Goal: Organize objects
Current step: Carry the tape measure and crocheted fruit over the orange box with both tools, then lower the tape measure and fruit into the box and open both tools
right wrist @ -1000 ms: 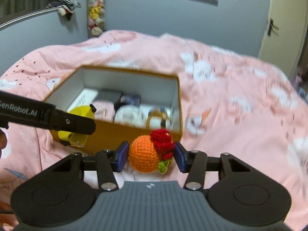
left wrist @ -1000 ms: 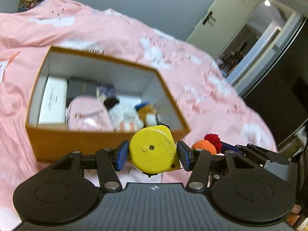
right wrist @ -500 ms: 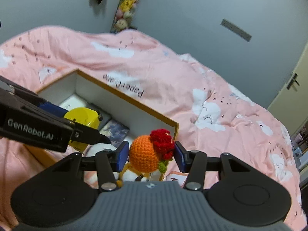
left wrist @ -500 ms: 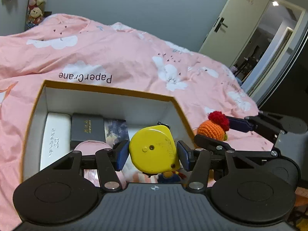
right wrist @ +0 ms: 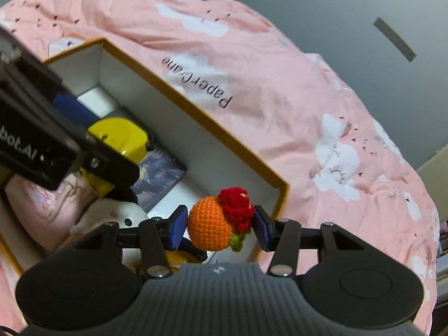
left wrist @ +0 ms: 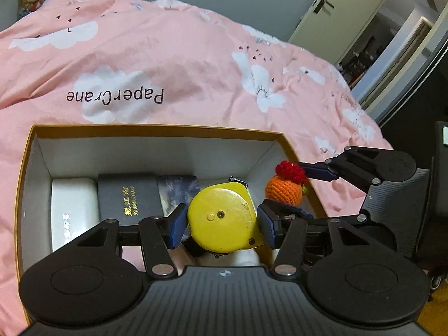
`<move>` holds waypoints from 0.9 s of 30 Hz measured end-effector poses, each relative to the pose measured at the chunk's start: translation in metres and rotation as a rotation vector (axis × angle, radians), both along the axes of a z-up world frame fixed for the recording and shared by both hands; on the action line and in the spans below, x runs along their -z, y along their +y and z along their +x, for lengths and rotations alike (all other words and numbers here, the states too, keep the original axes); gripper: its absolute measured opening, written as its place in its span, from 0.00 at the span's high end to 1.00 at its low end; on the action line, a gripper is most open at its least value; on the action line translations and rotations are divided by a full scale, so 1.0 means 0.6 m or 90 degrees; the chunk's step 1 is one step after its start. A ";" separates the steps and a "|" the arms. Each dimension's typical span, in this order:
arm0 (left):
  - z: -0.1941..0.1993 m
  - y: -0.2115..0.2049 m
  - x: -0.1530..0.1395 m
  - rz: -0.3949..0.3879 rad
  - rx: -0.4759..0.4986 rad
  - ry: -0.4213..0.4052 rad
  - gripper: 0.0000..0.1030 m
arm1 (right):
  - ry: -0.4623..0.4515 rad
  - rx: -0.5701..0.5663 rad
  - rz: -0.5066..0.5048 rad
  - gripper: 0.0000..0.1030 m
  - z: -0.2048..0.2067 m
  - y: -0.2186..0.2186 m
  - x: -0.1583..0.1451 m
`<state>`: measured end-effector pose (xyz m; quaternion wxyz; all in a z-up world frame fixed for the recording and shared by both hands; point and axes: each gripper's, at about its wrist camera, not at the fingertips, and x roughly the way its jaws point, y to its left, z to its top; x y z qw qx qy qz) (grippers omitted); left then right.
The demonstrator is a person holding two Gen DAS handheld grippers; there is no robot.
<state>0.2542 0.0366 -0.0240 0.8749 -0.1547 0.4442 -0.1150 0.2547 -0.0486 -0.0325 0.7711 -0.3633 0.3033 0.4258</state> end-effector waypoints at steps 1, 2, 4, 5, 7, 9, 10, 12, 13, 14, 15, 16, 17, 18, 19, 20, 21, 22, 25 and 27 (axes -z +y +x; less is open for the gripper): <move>0.006 0.001 0.002 0.002 0.003 0.003 0.40 | -0.001 -0.005 -0.007 0.49 0.003 0.006 0.006; 0.012 0.003 0.004 0.001 0.004 0.006 0.40 | -0.006 -0.011 -0.015 0.49 0.005 0.012 0.012; 0.023 0.005 0.008 -0.003 0.004 0.014 0.40 | -0.019 -0.019 -0.033 0.49 0.010 0.023 0.025; 0.028 0.006 0.010 -0.007 0.003 0.018 0.40 | -0.026 -0.022 -0.042 0.49 0.013 0.028 0.031; 0.036 0.008 0.013 -0.012 0.002 0.024 0.40 | -0.033 -0.032 -0.061 0.49 0.019 0.035 0.044; 0.041 0.008 0.016 -0.014 0.001 0.030 0.40 | -0.031 -0.042 -0.077 0.49 0.024 0.038 0.055; 0.044 0.008 0.018 -0.015 0.002 0.033 0.40 | -0.031 -0.044 -0.085 0.49 0.026 0.039 0.060; 0.049 0.008 0.021 -0.019 0.002 0.041 0.40 | -0.040 -0.050 -0.097 0.49 0.026 0.038 0.069; 0.052 0.007 0.024 -0.021 0.003 0.045 0.40 | -0.047 -0.055 -0.100 0.48 0.024 0.037 0.071; 0.055 0.006 0.026 -0.022 0.003 0.049 0.40 | -0.052 -0.059 -0.100 0.45 0.023 0.035 0.071; 0.057 0.005 0.027 -0.022 0.004 0.053 0.40 | -0.058 -0.056 -0.099 0.41 0.021 0.034 0.070; 0.060 0.003 0.029 -0.022 0.004 0.057 0.40 | -0.061 -0.057 -0.093 0.41 0.019 0.032 0.068; 0.062 0.000 0.031 -0.020 0.004 0.060 0.40 | -0.062 -0.057 -0.087 0.37 0.018 0.029 0.066; 0.064 -0.002 0.032 -0.019 0.004 0.063 0.40 | -0.064 -0.055 -0.079 0.36 0.017 0.025 0.063; 0.066 -0.004 0.034 -0.019 0.004 0.064 0.40 | -0.064 -0.050 -0.069 0.36 0.015 0.021 0.058; 0.067 -0.005 0.036 -0.020 0.003 0.065 0.40 | -0.064 -0.045 -0.057 0.36 0.012 0.016 0.052; 0.069 -0.007 0.037 -0.018 0.003 0.066 0.40 | -0.065 -0.037 -0.040 0.36 0.009 0.010 0.044; 0.071 -0.009 0.039 -0.014 0.003 0.069 0.40 | -0.064 -0.028 -0.021 0.36 0.005 0.001 0.034; 0.077 -0.019 0.044 0.007 0.007 0.076 0.40 | -0.090 0.015 0.022 0.34 -0.008 -0.019 0.009; 0.083 -0.025 0.047 0.023 0.007 0.079 0.40 | -0.118 0.059 0.046 0.34 -0.014 -0.038 -0.006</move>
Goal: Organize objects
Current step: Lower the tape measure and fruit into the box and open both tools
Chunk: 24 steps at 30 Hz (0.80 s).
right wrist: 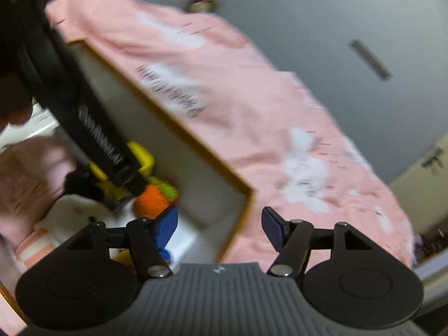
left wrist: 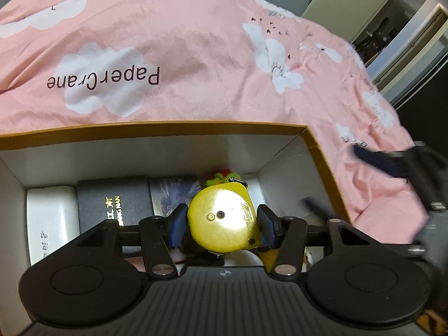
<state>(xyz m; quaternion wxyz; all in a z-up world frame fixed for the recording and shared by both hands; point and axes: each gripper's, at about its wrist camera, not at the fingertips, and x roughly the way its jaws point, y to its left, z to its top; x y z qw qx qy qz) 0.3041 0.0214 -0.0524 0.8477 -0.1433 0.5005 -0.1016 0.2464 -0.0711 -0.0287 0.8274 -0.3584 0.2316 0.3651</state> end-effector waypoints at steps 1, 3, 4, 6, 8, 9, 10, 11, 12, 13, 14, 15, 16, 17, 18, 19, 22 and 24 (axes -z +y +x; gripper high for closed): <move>0.003 -0.004 0.001 0.001 0.005 0.000 0.40 | -0.002 0.018 0.015 0.34 0.002 -0.009 -0.007; 0.009 -0.013 0.002 -0.008 0.013 0.003 0.40 | 0.004 0.057 0.051 0.34 0.010 -0.033 -0.018; 0.012 -0.020 0.002 -0.013 0.018 0.003 0.40 | 0.005 0.081 0.066 0.34 0.016 -0.044 -0.022; 0.018 -0.036 0.003 -0.017 0.025 0.003 0.40 | 0.008 0.128 0.077 0.34 0.027 -0.065 -0.022; 0.027 -0.053 0.006 -0.020 0.029 0.004 0.40 | 0.022 0.160 0.088 0.34 0.032 -0.077 -0.017; 0.032 -0.060 0.010 -0.021 0.030 0.007 0.40 | 0.029 0.169 0.093 0.34 0.035 -0.079 -0.012; 0.039 -0.068 0.014 -0.019 0.029 0.007 0.40 | 0.035 0.181 0.097 0.34 0.037 -0.082 -0.005; 0.044 -0.076 0.019 -0.012 0.027 0.006 0.40 | 0.038 0.191 0.098 0.34 0.035 -0.085 0.000; 0.049 -0.082 0.024 -0.005 0.024 0.007 0.40 | 0.044 0.201 0.100 0.34 0.039 -0.087 0.006; 0.053 -0.089 0.029 0.001 0.020 0.008 0.40 | 0.054 0.208 0.103 0.34 0.040 -0.091 0.011; 0.055 -0.093 0.033 0.003 0.019 0.007 0.40 | 0.066 0.210 0.108 0.34 0.040 -0.095 0.014; 0.057 -0.097 0.037 0.002 0.017 0.007 0.40 | 0.075 0.207 0.111 0.34 0.039 -0.097 0.017; 0.059 -0.101 0.040 -0.003 0.018 0.005 0.40 | 0.078 0.205 0.112 0.34 0.036 -0.098 0.020; 0.060 -0.104 0.042 -0.004 0.021 0.005 0.40 | 0.077 0.202 0.111 0.34 0.038 -0.096 0.023; 0.061 -0.107 0.042 -0.004 0.021 0.005 0.40 | 0.077 0.201 0.109 0.34 0.040 -0.095 0.026; 0.063 -0.110 0.042 0.002 0.017 0.007 0.40 | 0.078 0.200 0.111 0.34 0.042 -0.096 0.028; 0.067 -0.111 0.042 0.006 0.012 0.012 0.40 | 0.088 0.203 0.122 0.34 0.047 -0.098 0.029; 0.067 -0.107 0.041 -0.004 0.006 0.013 0.40 | 0.092 0.206 0.128 0.34 0.046 -0.101 0.027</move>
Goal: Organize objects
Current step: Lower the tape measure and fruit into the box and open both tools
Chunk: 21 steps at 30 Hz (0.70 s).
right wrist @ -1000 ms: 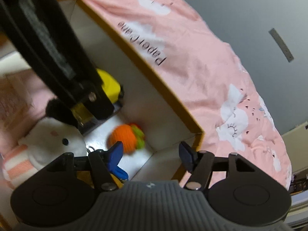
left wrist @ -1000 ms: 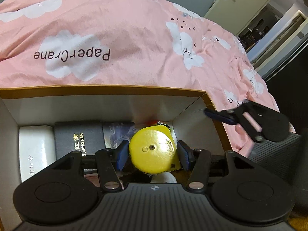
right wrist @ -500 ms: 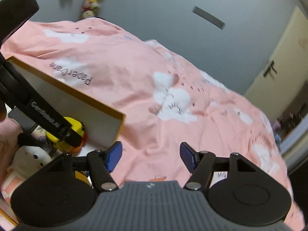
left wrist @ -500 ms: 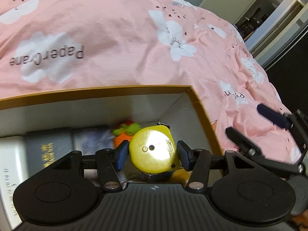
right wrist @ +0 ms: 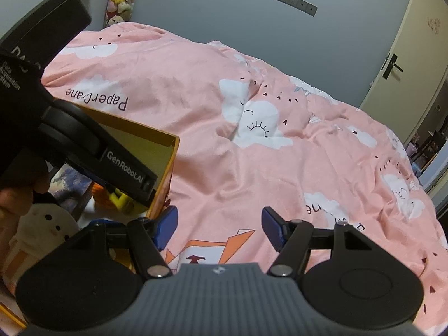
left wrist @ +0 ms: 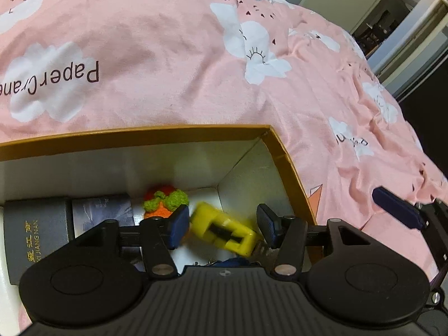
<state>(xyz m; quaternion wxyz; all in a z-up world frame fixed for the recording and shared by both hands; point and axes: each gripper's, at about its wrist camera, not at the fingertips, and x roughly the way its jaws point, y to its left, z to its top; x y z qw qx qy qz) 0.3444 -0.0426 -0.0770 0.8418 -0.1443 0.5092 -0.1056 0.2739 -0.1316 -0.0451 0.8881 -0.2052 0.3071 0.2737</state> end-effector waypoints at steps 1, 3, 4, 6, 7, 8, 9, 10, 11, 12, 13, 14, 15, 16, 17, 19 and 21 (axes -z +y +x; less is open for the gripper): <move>0.001 0.002 0.000 -0.004 -0.001 0.000 0.39 | 0.001 0.001 0.002 0.34 -0.002 -0.001 -0.001; 0.001 0.005 -0.003 -0.011 -0.005 0.000 0.37 | 0.002 0.001 0.003 0.34 -0.003 -0.002 -0.001; 0.000 0.008 -0.005 -0.012 -0.006 -0.001 0.37 | 0.003 0.001 0.003 0.34 -0.002 -0.002 0.000; -0.003 0.011 -0.010 -0.011 -0.006 -0.005 0.37 | 0.005 0.003 0.005 0.34 -0.004 -0.004 -0.001; -0.006 0.013 -0.014 -0.011 -0.005 -0.008 0.37 | 0.006 0.004 0.006 0.34 -0.005 -0.006 -0.002; -0.009 0.015 -0.018 -0.011 -0.004 -0.011 0.37 | 0.006 0.005 0.008 0.34 -0.007 -0.007 -0.004; -0.013 0.017 -0.023 -0.009 -0.002 -0.014 0.37 | 0.007 0.006 0.010 0.34 -0.007 -0.008 -0.005; -0.019 0.020 -0.030 -0.005 0.001 -0.019 0.38 | 0.008 0.006 0.013 0.34 -0.009 -0.009 -0.007; -0.024 0.020 -0.037 0.001 0.004 -0.025 0.38 | 0.011 0.005 0.017 0.34 -0.012 -0.010 -0.010; -0.031 0.022 -0.046 0.010 0.007 -0.035 0.38 | 0.014 0.004 0.021 0.34 -0.015 -0.010 -0.013; -0.039 0.024 -0.055 0.019 0.009 -0.045 0.38 | 0.016 0.002 0.026 0.34 -0.020 -0.010 -0.018; -0.049 0.026 -0.065 0.029 0.010 -0.055 0.38 | 0.016 0.000 0.029 0.34 -0.025 -0.009 -0.023; -0.058 0.028 -0.076 0.037 0.011 -0.064 0.38 | 0.014 -0.002 0.032 0.34 -0.031 -0.008 -0.030; -0.071 0.032 -0.089 0.044 0.015 -0.077 0.38 | 0.011 -0.004 0.035 0.34 -0.037 -0.007 -0.038; -0.082 0.034 -0.101 0.050 0.018 -0.088 0.38 | 0.009 -0.008 0.040 0.34 -0.044 -0.006 -0.047; -0.109 0.040 -0.130 0.067 0.023 -0.118 0.38 | 0.011 -0.016 0.053 0.33 -0.058 -0.005 -0.067; -0.139 0.047 -0.159 0.091 0.025 -0.152 0.38 | 0.017 -0.024 0.073 0.31 -0.074 -0.006 -0.090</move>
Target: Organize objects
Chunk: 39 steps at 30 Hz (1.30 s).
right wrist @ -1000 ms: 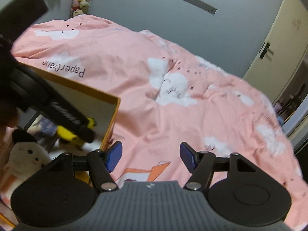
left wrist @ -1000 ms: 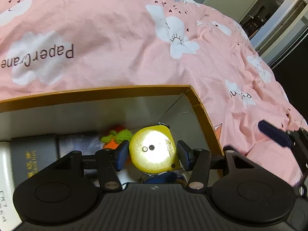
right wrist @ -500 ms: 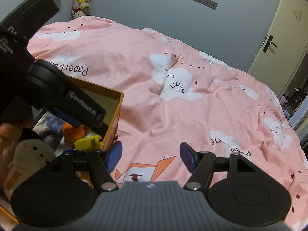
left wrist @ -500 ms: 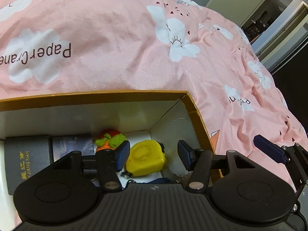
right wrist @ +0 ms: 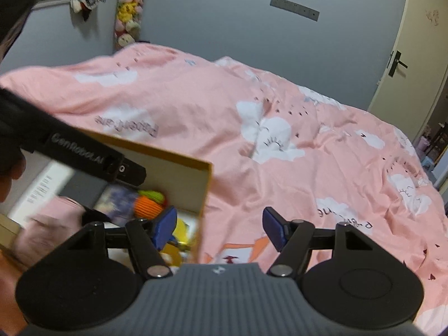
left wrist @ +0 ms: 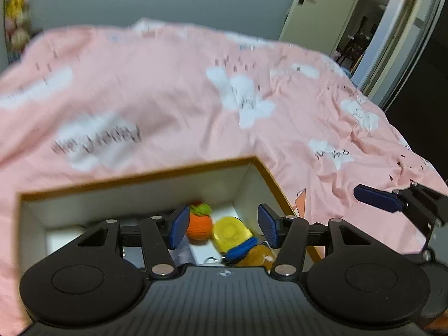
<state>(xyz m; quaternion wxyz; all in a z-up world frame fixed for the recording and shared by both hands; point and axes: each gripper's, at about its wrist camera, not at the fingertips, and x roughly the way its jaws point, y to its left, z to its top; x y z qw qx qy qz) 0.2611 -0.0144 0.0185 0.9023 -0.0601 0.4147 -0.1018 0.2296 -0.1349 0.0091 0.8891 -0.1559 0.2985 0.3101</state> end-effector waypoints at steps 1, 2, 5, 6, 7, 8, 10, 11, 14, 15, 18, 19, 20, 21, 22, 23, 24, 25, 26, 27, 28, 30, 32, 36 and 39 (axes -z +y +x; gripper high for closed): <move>-0.016 0.003 -0.014 0.015 -0.003 -0.015 0.38 | 0.004 -0.004 0.012 0.29 -0.008 0.000 -0.012; -0.029 0.006 -0.027 0.032 -0.008 -0.026 0.38 | 0.009 -0.007 0.025 0.26 -0.017 -0.001 -0.024; -0.076 0.017 -0.063 0.058 -0.024 -0.064 0.38 | 0.017 -0.014 0.058 0.24 -0.048 -0.003 -0.056; -0.093 0.020 -0.075 0.064 -0.029 -0.079 0.38 | 0.017 -0.017 0.067 0.23 -0.058 -0.003 -0.066; -0.108 0.022 -0.084 0.069 -0.034 -0.090 0.38 | 0.015 -0.021 0.076 0.22 -0.071 -0.004 -0.078; -0.123 0.025 -0.095 0.076 -0.040 -0.103 0.38 | 0.013 -0.024 0.083 0.21 -0.083 -0.005 -0.087; -0.153 0.027 -0.115 0.090 -0.050 -0.125 0.38 | 0.008 -0.032 0.093 0.21 -0.105 -0.007 -0.107; -0.163 0.028 -0.122 0.095 -0.053 -0.133 0.38 | 0.006 -0.034 0.097 0.20 -0.119 -0.008 -0.116; -0.206 0.031 -0.139 0.108 -0.066 -0.166 0.38 | 0.009 -0.034 0.115 0.18 -0.156 -0.013 -0.141; -0.218 0.031 -0.142 0.112 -0.067 -0.176 0.38 | 0.010 -0.035 0.125 0.16 -0.169 -0.015 -0.146; -0.256 0.040 -0.147 0.116 -0.085 -0.198 0.38 | 0.001 -0.030 0.146 0.15 -0.206 -0.022 -0.155; -0.268 0.044 -0.147 0.114 -0.092 -0.209 0.38 | -0.005 -0.023 0.151 0.15 -0.221 -0.024 -0.156; -0.282 0.048 -0.146 0.111 -0.096 -0.220 0.38 | -0.010 -0.017 0.155 0.15 -0.232 -0.028 -0.157; -0.295 0.052 -0.145 0.108 -0.101 -0.229 0.38 | -0.014 -0.011 0.162 0.14 -0.245 -0.032 -0.156; -0.306 0.055 -0.143 0.106 -0.105 -0.238 0.38 | -0.015 -0.007 0.172 0.14 -0.255 -0.037 -0.156; -0.318 0.058 -0.140 0.106 -0.110 -0.247 0.38 | -0.015 -0.003 0.184 0.14 -0.264 -0.042 -0.154; -0.329 0.060 -0.137 0.107 -0.117 -0.256 0.38 | -0.016 0.000 0.195 0.14 -0.274 -0.046 -0.153; -0.340 0.060 -0.132 0.111 -0.123 -0.265 0.38 | -0.017 0.003 0.203 0.14 -0.285 -0.049 -0.149; -0.349 0.059 -0.125 0.116 -0.128 -0.271 0.36 | -0.020 0.006 0.207 0.13 -0.294 -0.053 -0.145; -0.356 0.057 -0.116 0.123 -0.138 -0.270 0.35 | -0.023 0.011 0.208 0.12 -0.302 -0.054 -0.140; -0.360 0.055 -0.108 0.129 -0.147 -0.267 0.32 | -0.027 0.017 0.206 0.11 -0.310 -0.055 -0.133; -0.365 0.051 -0.086 0.131 -0.159 -0.252 0.32 | -0.033 0.027 0.195 0.11 -0.321 -0.053 -0.116; -0.367 0.051 -0.066 0.120 -0.160 -0.230 0.32 | -0.033 0.036 0.183 0.11 -0.322 -0.048 -0.097; -0.357 0.051 -0.030 0.119 -0.176 -0.194 0.32 | -0.032 0.053 0.174 0.11 -0.317 -0.040 -0.055; -0.352 0.052 -0.014 0.132 -0.179 -0.185 0.32 | -0.020 0.066 0.188 0.11 -0.307 -0.038 -0.033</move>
